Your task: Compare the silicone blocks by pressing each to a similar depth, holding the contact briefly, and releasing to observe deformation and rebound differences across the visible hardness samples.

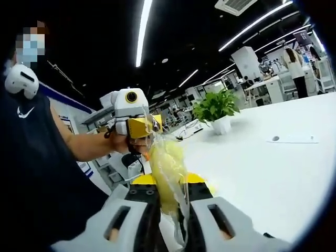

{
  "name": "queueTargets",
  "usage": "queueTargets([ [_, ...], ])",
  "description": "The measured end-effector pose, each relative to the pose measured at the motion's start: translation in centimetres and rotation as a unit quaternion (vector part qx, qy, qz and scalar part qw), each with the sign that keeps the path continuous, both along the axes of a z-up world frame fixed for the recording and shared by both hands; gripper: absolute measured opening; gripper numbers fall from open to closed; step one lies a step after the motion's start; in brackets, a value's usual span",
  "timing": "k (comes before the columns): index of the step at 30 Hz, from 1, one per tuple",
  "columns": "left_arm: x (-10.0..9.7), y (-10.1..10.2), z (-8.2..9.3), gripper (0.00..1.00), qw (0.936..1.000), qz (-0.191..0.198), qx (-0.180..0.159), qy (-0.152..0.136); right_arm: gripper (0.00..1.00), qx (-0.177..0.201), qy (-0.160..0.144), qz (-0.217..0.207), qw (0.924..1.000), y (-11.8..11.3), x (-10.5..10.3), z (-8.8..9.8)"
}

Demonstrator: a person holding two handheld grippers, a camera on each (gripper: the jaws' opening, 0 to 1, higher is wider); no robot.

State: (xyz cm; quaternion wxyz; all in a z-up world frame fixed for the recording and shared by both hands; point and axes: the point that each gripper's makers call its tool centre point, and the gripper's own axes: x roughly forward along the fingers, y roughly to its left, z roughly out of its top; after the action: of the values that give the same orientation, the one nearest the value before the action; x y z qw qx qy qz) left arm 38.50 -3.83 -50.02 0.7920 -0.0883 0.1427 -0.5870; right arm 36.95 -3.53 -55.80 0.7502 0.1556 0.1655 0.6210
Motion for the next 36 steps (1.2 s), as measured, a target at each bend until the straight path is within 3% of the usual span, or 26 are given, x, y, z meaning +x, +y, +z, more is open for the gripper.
queueTargets([
  [8,0.12,0.00,0.27,0.01,0.9998,-0.002,-0.016,0.011,0.05,-0.001,0.007,0.002,1.0000,-0.10,-0.01,0.23],
  [16,0.22,-0.21,0.67,0.01,0.9995,0.003,-0.032,0.003,0.05,0.001,0.014,0.003,0.9999,0.08,0.02,0.53],
  [36,0.60,0.08,-0.16,0.00,0.9993,0.012,-0.018,0.029,0.04,-0.011,0.020,0.012,0.9997,0.45,-0.19,-0.07],
])
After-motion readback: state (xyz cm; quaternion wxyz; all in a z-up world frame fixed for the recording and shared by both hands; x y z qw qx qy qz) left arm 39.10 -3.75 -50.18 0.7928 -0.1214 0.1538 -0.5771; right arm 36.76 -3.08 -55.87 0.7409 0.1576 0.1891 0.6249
